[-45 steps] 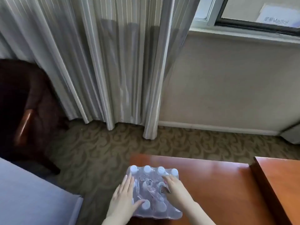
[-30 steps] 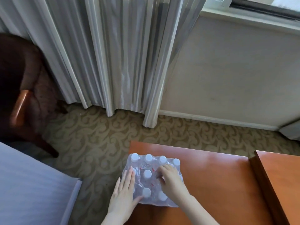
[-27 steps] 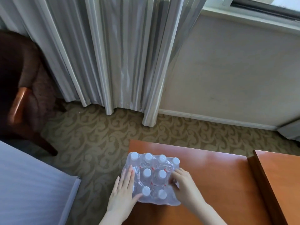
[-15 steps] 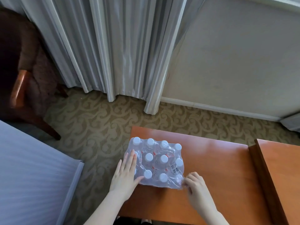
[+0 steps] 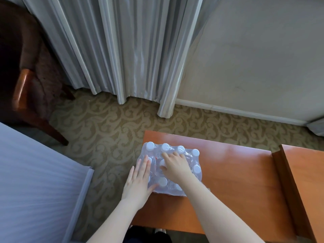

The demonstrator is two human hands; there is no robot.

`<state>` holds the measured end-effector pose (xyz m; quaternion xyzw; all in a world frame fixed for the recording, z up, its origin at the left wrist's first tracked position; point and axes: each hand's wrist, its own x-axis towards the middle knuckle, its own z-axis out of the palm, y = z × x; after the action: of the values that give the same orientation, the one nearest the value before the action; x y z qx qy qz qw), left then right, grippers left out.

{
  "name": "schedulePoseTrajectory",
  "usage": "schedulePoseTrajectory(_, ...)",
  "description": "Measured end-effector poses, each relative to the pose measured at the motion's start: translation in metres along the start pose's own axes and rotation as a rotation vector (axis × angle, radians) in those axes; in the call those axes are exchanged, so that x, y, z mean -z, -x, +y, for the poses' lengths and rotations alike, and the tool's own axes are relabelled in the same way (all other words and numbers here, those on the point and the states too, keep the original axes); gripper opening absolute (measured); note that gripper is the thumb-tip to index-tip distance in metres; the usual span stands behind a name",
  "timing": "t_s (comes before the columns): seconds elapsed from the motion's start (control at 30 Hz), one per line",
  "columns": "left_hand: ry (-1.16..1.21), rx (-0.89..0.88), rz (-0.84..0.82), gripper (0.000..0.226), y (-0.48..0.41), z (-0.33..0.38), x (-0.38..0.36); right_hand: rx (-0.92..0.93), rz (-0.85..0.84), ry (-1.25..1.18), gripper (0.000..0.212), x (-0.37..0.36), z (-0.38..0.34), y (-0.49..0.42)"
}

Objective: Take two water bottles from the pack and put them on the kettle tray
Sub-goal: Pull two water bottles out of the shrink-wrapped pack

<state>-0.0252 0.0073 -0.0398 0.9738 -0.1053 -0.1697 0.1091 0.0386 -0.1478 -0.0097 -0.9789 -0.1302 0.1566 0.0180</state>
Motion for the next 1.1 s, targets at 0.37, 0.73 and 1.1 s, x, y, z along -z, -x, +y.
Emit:
schedulePoseTrajectory(0.37, -0.003, 0.012, -0.008, 0.079, -0.004, -0.001, -0.011, -0.118, 0.009, -0.137, 0.017, -0.015, -0.009, -0.015)
schedulePoseTrajectory(0.73, 0.037, -0.013, -0.031, 0.079, -0.001, -0.002, -0.002, -0.119, 0.404, -0.531, 0.023, 0.083, 0.006, 0.045)
schedulePoseTrajectory(1.1, 0.789, -0.087, -0.044, 0.112, -0.011, 0.031, 0.091, -0.089, 0.47, -0.619, 0.022, 0.149, -0.003, 0.064)
